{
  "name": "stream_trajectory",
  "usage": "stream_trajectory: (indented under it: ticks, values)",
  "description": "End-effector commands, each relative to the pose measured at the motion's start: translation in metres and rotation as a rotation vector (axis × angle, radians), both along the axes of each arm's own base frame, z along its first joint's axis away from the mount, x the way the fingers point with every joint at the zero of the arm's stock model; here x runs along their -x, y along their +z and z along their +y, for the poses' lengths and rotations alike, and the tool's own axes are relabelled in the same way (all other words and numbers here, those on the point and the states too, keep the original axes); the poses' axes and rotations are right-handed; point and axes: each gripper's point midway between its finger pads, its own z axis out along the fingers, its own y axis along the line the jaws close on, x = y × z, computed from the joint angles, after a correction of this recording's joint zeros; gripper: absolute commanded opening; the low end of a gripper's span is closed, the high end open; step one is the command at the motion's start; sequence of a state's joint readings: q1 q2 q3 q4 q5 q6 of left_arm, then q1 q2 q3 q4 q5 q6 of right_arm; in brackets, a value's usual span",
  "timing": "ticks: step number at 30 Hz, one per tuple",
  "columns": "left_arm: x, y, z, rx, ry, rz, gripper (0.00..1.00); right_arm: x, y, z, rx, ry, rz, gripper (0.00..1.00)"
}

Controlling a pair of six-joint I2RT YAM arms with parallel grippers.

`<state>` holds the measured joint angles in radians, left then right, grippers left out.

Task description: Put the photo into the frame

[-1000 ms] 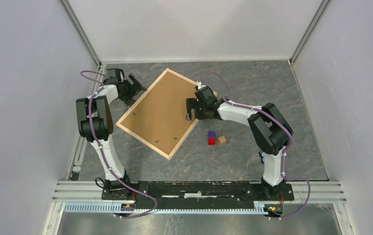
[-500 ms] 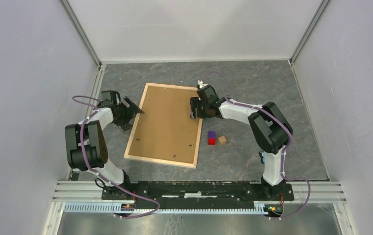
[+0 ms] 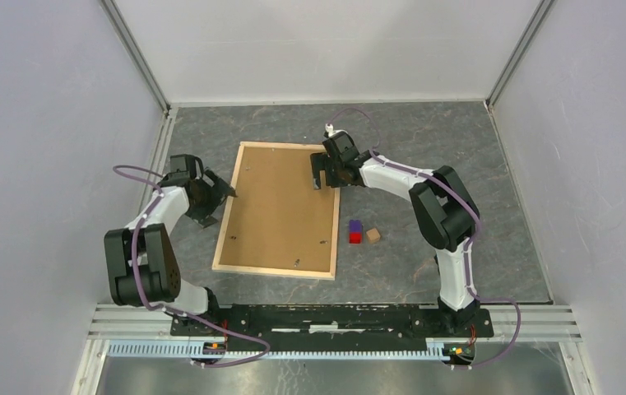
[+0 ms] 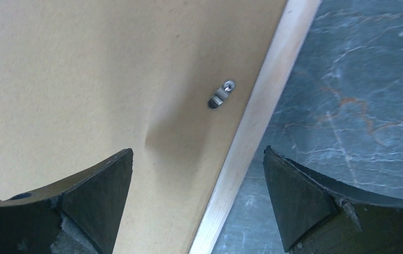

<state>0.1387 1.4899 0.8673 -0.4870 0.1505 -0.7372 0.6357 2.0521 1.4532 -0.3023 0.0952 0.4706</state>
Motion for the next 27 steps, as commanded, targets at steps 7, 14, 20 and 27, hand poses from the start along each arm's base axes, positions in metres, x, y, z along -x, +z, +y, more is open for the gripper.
stream_trajectory:
  ticks: [7,14,20,27]
  values:
    - [0.018,0.001,0.01,-0.023,0.186,0.01,1.0,-0.044,0.008,-0.014,0.076,-0.15,-0.08,0.94]
    - [0.019,-0.005,0.004,0.017,0.194,0.014,1.0,-0.053,-0.005,-0.011,0.1,-0.181,-0.061,0.79]
    - [0.019,-0.007,0.002,0.028,0.196,0.017,1.0,-0.044,-0.009,-0.019,0.122,-0.179,-0.053,0.63]
    - [0.02,-0.008,0.003,0.025,0.197,0.021,1.0,-0.041,-0.011,-0.022,0.147,-0.149,-0.055,0.48]
